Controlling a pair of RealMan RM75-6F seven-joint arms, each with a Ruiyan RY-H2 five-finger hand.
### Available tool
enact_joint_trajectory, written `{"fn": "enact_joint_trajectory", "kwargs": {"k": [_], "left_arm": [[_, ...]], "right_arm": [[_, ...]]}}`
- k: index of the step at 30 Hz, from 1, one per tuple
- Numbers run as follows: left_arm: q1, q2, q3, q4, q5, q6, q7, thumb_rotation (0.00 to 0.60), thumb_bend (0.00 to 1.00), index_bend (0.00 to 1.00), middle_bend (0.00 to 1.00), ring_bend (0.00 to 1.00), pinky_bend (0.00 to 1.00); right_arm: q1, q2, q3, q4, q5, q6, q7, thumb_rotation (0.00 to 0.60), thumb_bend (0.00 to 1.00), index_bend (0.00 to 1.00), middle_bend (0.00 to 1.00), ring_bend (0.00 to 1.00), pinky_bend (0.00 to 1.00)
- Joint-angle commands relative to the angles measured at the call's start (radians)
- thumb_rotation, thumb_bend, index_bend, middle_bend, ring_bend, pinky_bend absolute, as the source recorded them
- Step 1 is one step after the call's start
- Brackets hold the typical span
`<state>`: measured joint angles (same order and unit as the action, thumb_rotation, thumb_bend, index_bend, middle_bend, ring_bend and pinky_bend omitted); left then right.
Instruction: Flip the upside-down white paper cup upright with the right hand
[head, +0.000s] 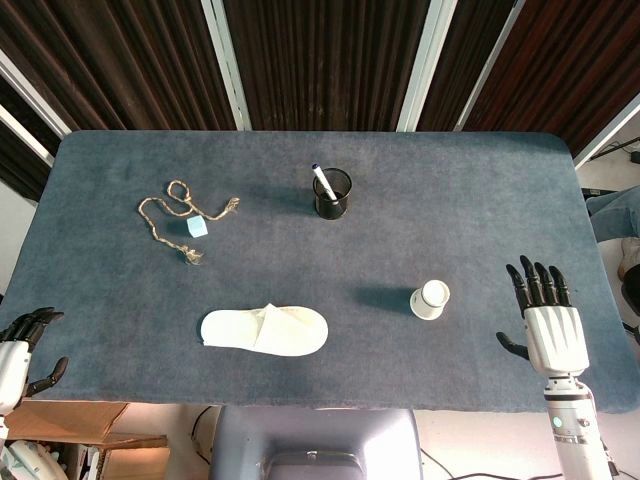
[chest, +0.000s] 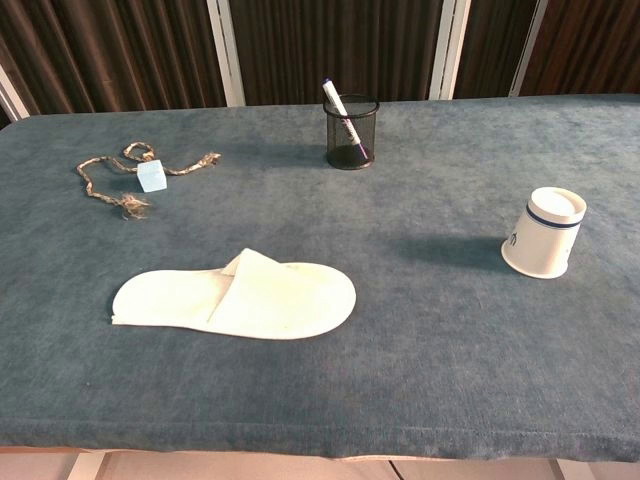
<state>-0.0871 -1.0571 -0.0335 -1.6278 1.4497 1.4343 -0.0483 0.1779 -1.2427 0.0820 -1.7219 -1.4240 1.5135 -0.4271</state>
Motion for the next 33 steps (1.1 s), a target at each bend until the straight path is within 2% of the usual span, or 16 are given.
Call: {"fn": "enact_joint_trajectory", "kwargs": {"k": [1, 6, 11, 17, 23, 33], "left_arm": [[0.001, 0.003, 0.0, -0.004, -0.001, 0.0, -0.001, 0.6, 0.33, 0.22, 0.15, 0.15, 0.31], [0.004, 0.006, 0.001, -0.011, 0.0, 0.004, 0.005, 0.6, 0.33, 0.22, 0.15, 0.15, 0.31], [0.004, 0.005, 0.003, -0.013, 0.004, 0.003, 0.007, 0.6, 0.33, 0.23, 0.15, 0.15, 0.32], [0.008, 0.011, 0.006, -0.026, 0.004, 0.005, 0.02, 0.6, 0.33, 0.24, 0.15, 0.15, 0.32], [0.006, 0.008, 0.007, -0.027, 0.002, 0.001, 0.026, 0.6, 0.34, 0.24, 0.15, 0.15, 0.32], [0.001, 0.015, 0.01, -0.031, -0.004, -0.021, 0.017, 0.6, 0.34, 0.24, 0.15, 0.15, 0.32]], "right_arm": [[0.003, -0.001, 0.004, -0.004, 0.005, -0.014, 0.003, 0.6, 0.06, 0.0, 0.0, 0.0, 0.08], [0.018, -0.013, 0.011, 0.003, 0.014, -0.047, -0.001, 0.6, 0.06, 0.02, 0.0, 0.0, 0.08], [0.055, -0.022, 0.027, 0.018, 0.026, -0.105, 0.002, 0.6, 0.06, 0.09, 0.02, 0.0, 0.09], [0.133, -0.039, 0.05, 0.053, 0.06, -0.244, 0.064, 0.6, 0.06, 0.18, 0.09, 0.0, 0.14], [0.195, -0.108, 0.067, 0.142, 0.073, -0.309, 0.063, 0.6, 0.19, 0.24, 0.14, 0.0, 0.17], [0.235, -0.176, 0.071, 0.212, 0.117, -0.354, 0.015, 0.6, 0.22, 0.27, 0.19, 0.04, 0.17]]}}
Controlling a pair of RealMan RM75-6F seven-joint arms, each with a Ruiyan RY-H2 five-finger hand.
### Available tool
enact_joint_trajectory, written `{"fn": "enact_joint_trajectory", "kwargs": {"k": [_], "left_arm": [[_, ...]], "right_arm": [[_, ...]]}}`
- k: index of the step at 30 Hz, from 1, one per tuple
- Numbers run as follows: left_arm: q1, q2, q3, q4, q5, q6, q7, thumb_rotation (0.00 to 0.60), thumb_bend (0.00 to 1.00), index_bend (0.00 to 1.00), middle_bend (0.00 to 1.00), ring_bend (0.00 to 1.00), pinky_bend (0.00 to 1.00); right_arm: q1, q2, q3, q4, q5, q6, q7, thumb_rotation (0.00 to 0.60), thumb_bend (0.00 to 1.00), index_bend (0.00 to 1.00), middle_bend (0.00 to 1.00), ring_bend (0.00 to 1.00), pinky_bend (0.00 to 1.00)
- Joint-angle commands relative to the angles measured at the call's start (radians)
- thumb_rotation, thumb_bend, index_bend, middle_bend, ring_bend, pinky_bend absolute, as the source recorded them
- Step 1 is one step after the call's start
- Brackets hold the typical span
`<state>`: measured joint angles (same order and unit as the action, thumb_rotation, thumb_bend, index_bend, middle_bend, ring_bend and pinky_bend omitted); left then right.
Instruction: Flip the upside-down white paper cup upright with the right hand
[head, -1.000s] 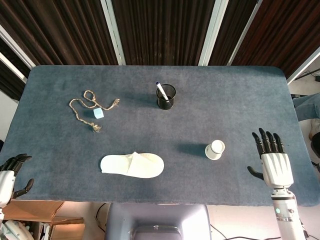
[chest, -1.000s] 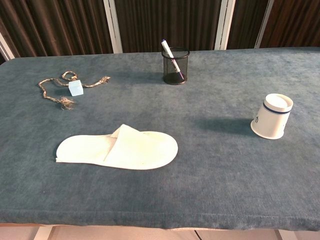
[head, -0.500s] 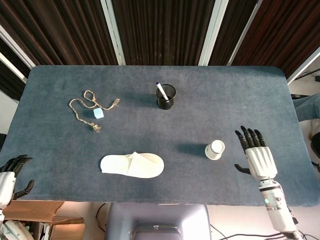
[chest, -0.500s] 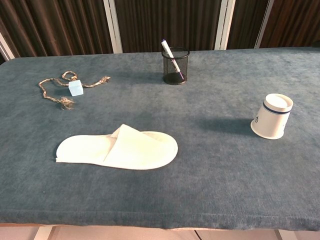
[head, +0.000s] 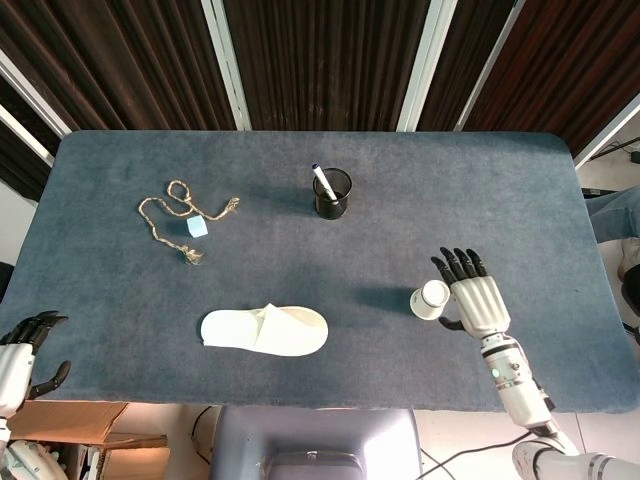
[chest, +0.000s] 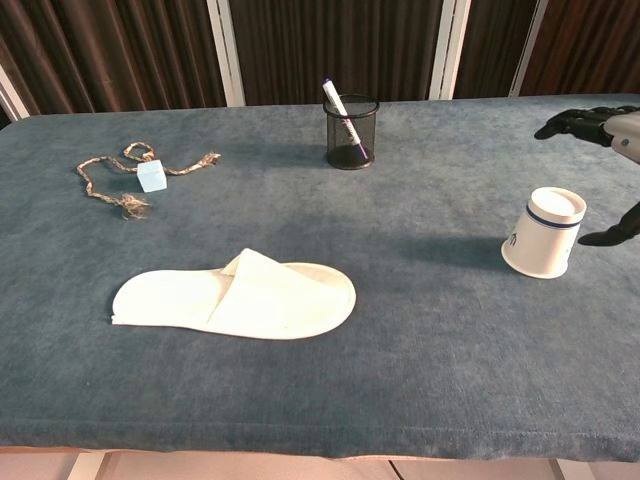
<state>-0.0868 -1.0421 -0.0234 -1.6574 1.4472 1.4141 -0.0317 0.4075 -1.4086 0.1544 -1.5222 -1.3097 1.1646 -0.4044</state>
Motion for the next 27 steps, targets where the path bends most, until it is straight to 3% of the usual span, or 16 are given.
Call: {"fn": "enact_joint_trajectory", "kwargs": {"k": [1, 6, 18, 24, 27], "left_arm": [[0.001, 0.0, 0.0, -0.003, -0.004, -0.001, 0.002, 0.6, 0.34, 0.24, 0.15, 0.15, 0.32], [-0.005, 0.003, 0.005, -0.014, -0.009, -0.02, 0.029, 0.6, 0.34, 0.25, 0.15, 0.15, 0.32], [-0.006, 0.009, 0.004, -0.019, -0.017, -0.025, 0.02, 0.6, 0.34, 0.26, 0.15, 0.15, 0.32], [-0.003, 0.012, 0.005, -0.021, -0.017, -0.021, 0.016, 0.6, 0.34, 0.26, 0.15, 0.15, 0.32], [-0.002, 0.013, 0.006, -0.021, -0.014, -0.019, 0.015, 0.6, 0.34, 0.26, 0.15, 0.15, 0.32]], "right_arm": [[0.01, -0.022, -0.002, 0.027, 0.005, -0.008, -0.011, 0.6, 0.22, 0.29, 0.21, 0.05, 0.18], [0.031, -0.094, 0.002, 0.135, 0.015, -0.013, -0.011, 0.6, 0.29, 0.35, 0.29, 0.15, 0.28], [0.059, -0.172, -0.003, 0.261, 0.001, -0.021, 0.048, 0.6, 0.37, 0.43, 0.34, 0.23, 0.37], [0.056, -0.198, -0.015, 0.31, -0.026, 0.004, 0.075, 0.6, 0.59, 0.56, 0.44, 0.37, 0.52], [0.053, -0.204, -0.016, 0.322, -0.032, 0.014, 0.084, 0.6, 0.64, 0.63, 0.49, 0.42, 0.57]]}}
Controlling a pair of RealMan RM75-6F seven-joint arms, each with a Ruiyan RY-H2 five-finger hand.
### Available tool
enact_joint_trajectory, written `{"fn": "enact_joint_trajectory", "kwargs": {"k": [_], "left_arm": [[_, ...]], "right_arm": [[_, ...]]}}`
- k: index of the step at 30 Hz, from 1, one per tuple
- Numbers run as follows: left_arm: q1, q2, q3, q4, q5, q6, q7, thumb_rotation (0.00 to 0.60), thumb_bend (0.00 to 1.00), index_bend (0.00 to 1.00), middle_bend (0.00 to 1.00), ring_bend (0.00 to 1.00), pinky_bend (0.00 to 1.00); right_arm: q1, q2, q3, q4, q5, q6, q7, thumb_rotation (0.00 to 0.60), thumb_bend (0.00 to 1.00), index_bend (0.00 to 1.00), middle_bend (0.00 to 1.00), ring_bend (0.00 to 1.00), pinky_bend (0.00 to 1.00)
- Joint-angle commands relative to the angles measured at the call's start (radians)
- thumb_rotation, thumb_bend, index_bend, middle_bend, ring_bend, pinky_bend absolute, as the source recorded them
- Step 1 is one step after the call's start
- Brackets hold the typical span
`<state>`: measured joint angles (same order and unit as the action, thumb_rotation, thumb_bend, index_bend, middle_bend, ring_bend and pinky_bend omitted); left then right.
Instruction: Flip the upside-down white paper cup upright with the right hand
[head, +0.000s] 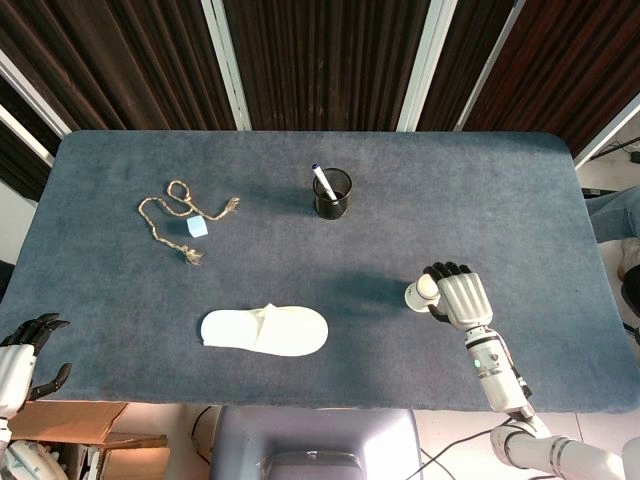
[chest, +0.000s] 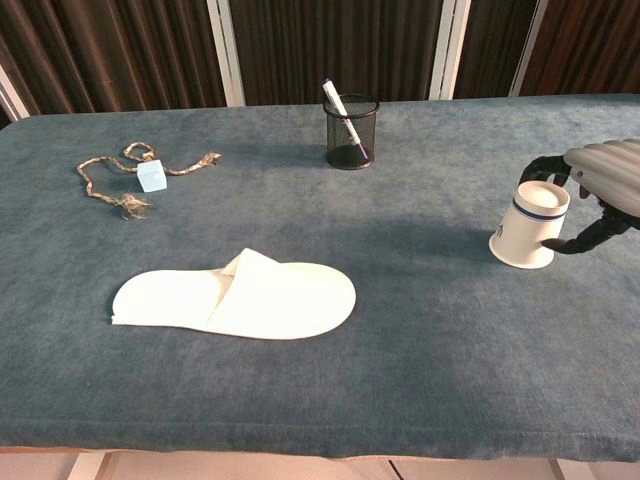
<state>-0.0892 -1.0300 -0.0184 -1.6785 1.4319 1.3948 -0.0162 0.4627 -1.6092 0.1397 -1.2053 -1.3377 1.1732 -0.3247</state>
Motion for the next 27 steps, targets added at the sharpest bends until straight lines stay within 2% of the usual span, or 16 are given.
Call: {"fn": "enact_joint_trajectory", "kwargs": {"k": [1, 5, 10, 15, 22, 27], "left_arm": [[0.0, 0.0, 0.001, -0.001, 0.002, 0.0, 0.001, 0.6, 0.34, 0.26, 0.15, 0.15, 0.32], [0.001, 0.0, 0.002, -0.003, 0.004, 0.001, 0.006, 0.6, 0.34, 0.26, 0.15, 0.15, 0.32], [0.001, -0.001, 0.004, -0.005, 0.005, 0.002, 0.015, 0.6, 0.34, 0.26, 0.15, 0.16, 0.32], [0.0, -0.004, 0.005, -0.009, 0.003, 0.0, 0.032, 0.6, 0.34, 0.26, 0.15, 0.15, 0.32], [0.0, -0.008, 0.004, -0.013, -0.002, -0.001, 0.051, 0.6, 0.34, 0.26, 0.15, 0.15, 0.32], [0.001, -0.007, 0.004, -0.015, -0.001, 0.003, 0.054, 0.6, 0.34, 0.27, 0.15, 0.16, 0.32]], "right_arm": [[-0.005, -0.007, 0.0, 0.009, -0.007, 0.016, 0.013, 0.6, 0.65, 0.64, 0.51, 0.43, 0.58], [-0.01, -0.027, -0.001, 0.044, -0.055, 0.064, 0.124, 0.6, 0.65, 0.67, 0.53, 0.45, 0.6], [-0.004, -0.059, -0.008, 0.132, -0.123, 0.102, 0.378, 0.6, 0.65, 0.66, 0.53, 0.45, 0.6], [0.022, -0.088, -0.015, 0.207, -0.145, 0.053, 0.682, 0.6, 0.65, 0.64, 0.53, 0.43, 0.57], [0.053, -0.128, -0.042, 0.309, -0.179, 0.008, 0.895, 0.6, 0.65, 0.59, 0.53, 0.38, 0.52], [0.055, -0.13, -0.07, 0.356, -0.191, -0.022, 0.939, 0.6, 0.65, 0.53, 0.51, 0.33, 0.47]]}}
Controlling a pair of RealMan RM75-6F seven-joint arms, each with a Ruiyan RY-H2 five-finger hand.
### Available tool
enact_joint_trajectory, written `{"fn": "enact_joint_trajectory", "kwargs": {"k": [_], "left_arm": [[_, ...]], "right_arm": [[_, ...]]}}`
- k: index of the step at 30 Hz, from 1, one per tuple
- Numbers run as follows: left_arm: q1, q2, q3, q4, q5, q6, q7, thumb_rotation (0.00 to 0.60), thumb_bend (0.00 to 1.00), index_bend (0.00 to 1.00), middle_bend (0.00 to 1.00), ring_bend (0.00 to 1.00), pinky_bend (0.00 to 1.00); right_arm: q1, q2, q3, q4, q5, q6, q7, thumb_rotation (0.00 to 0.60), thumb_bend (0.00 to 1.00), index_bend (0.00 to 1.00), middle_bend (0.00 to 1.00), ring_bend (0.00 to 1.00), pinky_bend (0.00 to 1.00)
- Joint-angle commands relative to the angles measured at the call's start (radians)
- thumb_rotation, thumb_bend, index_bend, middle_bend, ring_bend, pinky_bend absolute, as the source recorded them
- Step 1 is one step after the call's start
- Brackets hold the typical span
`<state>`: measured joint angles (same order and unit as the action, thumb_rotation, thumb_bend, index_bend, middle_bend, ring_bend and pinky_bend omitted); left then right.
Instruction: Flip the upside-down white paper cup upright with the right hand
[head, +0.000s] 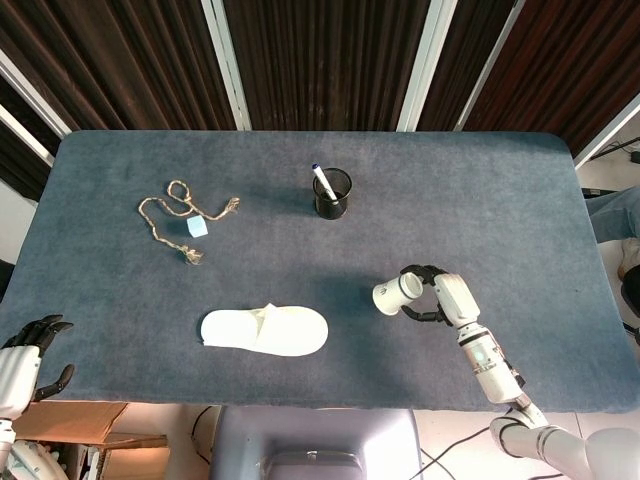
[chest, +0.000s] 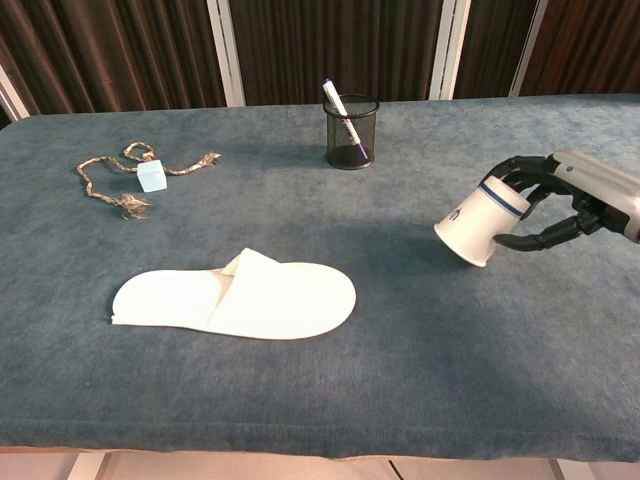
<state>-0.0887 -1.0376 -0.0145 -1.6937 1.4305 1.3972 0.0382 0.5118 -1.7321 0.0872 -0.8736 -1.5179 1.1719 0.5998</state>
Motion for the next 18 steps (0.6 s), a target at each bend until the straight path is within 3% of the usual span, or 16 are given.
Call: {"fn": "enact_joint_trajectory", "kwargs": {"k": [1, 12, 18], "left_arm": [[0.001, 0.0, 0.0, -0.001, 0.0, 0.002, 0.0, 0.6, 0.34, 0.26, 0.15, 0.16, 0.32], [0.0, -0.001, 0.002, -0.005, 0.004, 0.001, 0.011, 0.6, 0.34, 0.27, 0.15, 0.16, 0.32], [0.001, -0.001, 0.003, -0.005, 0.005, 0.003, 0.013, 0.6, 0.34, 0.27, 0.15, 0.16, 0.32]], "right_arm": [[0.005, -0.002, -0.022, 0.029, -0.01, -0.029, 0.012, 0.6, 0.65, 0.52, 0.5, 0.32, 0.46], [-0.013, 0.084, -0.018, -0.041, 0.033, -0.063, -0.139, 0.6, 0.64, 0.38, 0.35, 0.17, 0.3], [-0.02, 0.136, -0.022, -0.111, 0.059, -0.095, -0.263, 0.6, 0.57, 0.3, 0.26, 0.08, 0.21]]}}
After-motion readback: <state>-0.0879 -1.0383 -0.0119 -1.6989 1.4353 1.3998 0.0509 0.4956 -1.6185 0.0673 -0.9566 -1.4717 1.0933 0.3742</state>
